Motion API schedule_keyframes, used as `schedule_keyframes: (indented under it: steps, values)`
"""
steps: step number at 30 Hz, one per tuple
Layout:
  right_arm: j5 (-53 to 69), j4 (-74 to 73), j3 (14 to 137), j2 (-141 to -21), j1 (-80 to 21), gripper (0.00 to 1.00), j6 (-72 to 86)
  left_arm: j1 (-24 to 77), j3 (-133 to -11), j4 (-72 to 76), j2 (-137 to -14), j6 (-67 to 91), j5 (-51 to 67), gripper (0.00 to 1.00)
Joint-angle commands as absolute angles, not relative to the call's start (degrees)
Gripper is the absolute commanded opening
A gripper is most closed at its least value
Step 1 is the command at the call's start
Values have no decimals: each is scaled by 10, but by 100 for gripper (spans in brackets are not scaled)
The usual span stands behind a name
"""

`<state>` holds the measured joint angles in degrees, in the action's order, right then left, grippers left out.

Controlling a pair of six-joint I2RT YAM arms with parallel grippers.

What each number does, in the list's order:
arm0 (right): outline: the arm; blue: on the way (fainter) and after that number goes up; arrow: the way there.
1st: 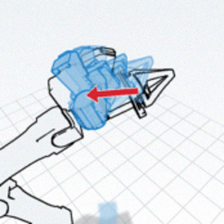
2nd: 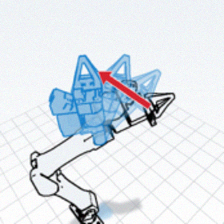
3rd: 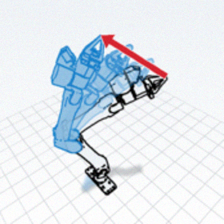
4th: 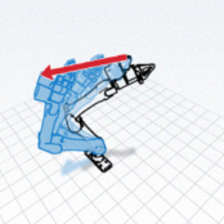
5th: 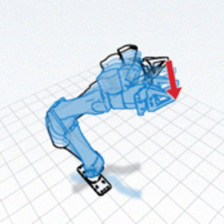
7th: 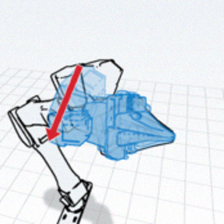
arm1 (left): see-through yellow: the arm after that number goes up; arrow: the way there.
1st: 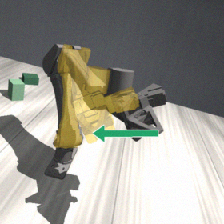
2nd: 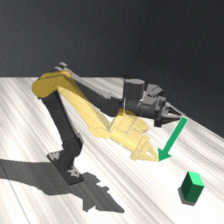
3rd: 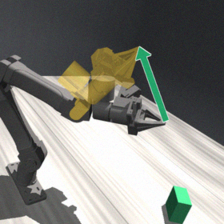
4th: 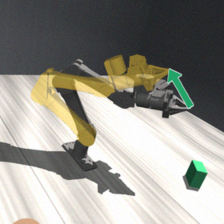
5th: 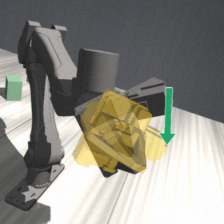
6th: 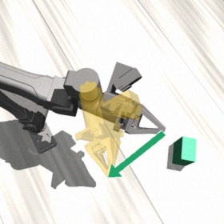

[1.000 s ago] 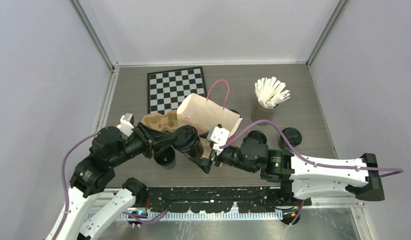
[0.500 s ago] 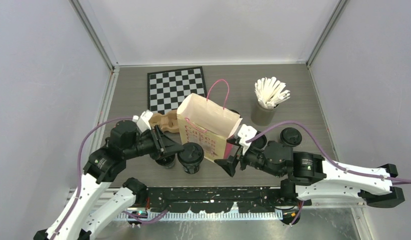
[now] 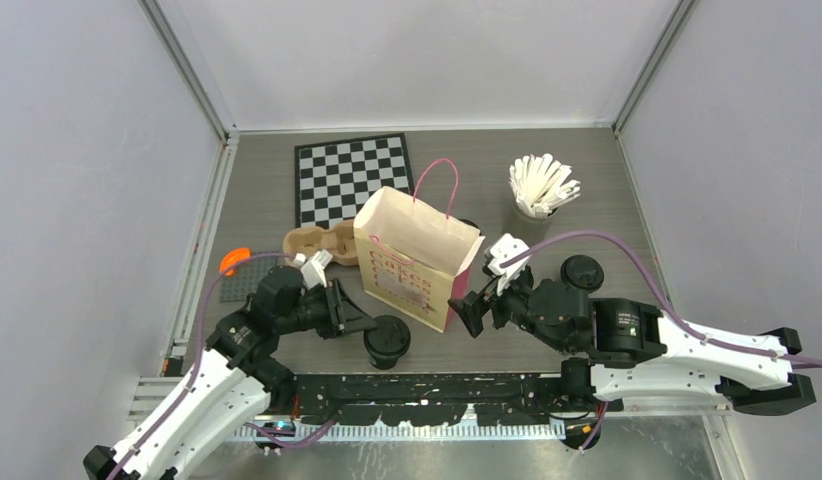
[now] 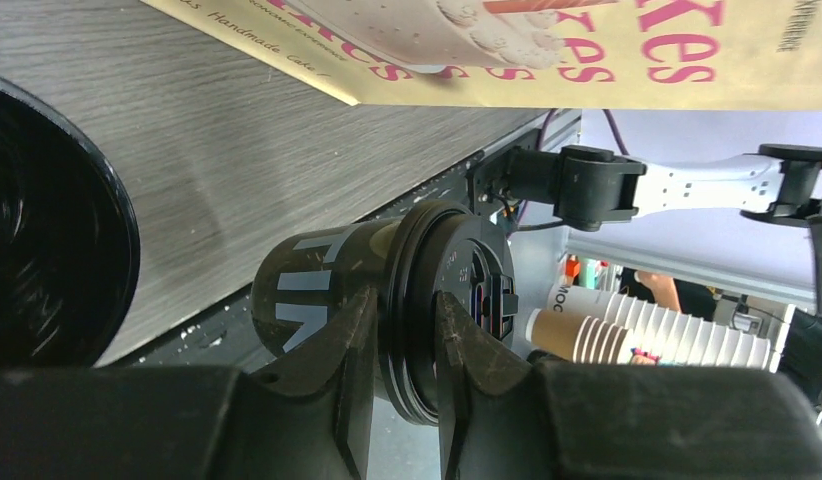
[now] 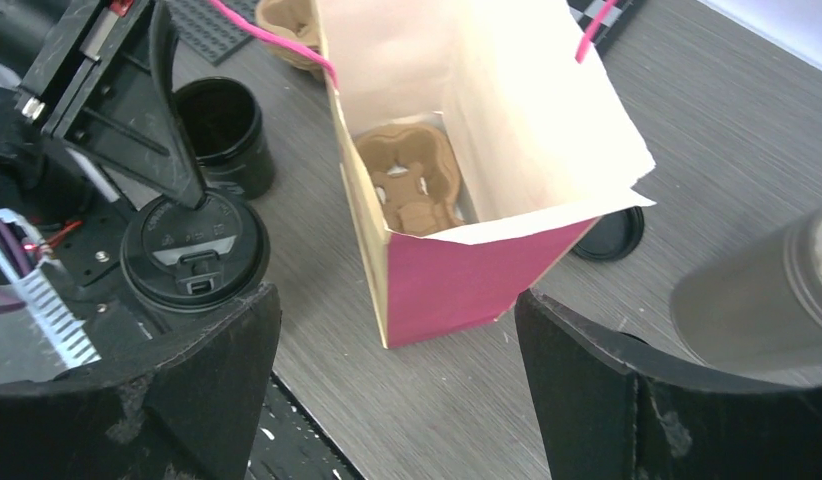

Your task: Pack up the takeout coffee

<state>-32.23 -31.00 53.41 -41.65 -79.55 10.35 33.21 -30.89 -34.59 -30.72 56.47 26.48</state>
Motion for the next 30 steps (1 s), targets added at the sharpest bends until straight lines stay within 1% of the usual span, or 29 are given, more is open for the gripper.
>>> schedule_keyframes:
  steps: [1, 9, 17, 19, 23, 29, 30]
  values:
    - [-382, -322, 565, -425, -798, 91, 121, 348, -274, -235, -307, 541, 258, 7]
    - [-403, -354, 583, -433, -798, 93, 125, 353, -212, -172, -315, 529, 257, 11]
    - [-395, -385, 592, -431, -799, 94, 120, 353, -153, -130, -304, 524, 249, 16]
    - [-391, -386, 594, -433, -798, 94, 116, 352, -148, -126, -303, 523, 249, 19]
    - [-390, -411, 618, -458, -798, 94, 126, 352, -156, -149, -294, 518, 244, 35]
    - [-345, -459, 677, -549, -799, 93, 198, 353, -211, -227, -261, 509, 223, 61]
    - [-332, -459, 687, -563, -799, 93, 210, 353, -231, -252, -257, 511, 215, 78]
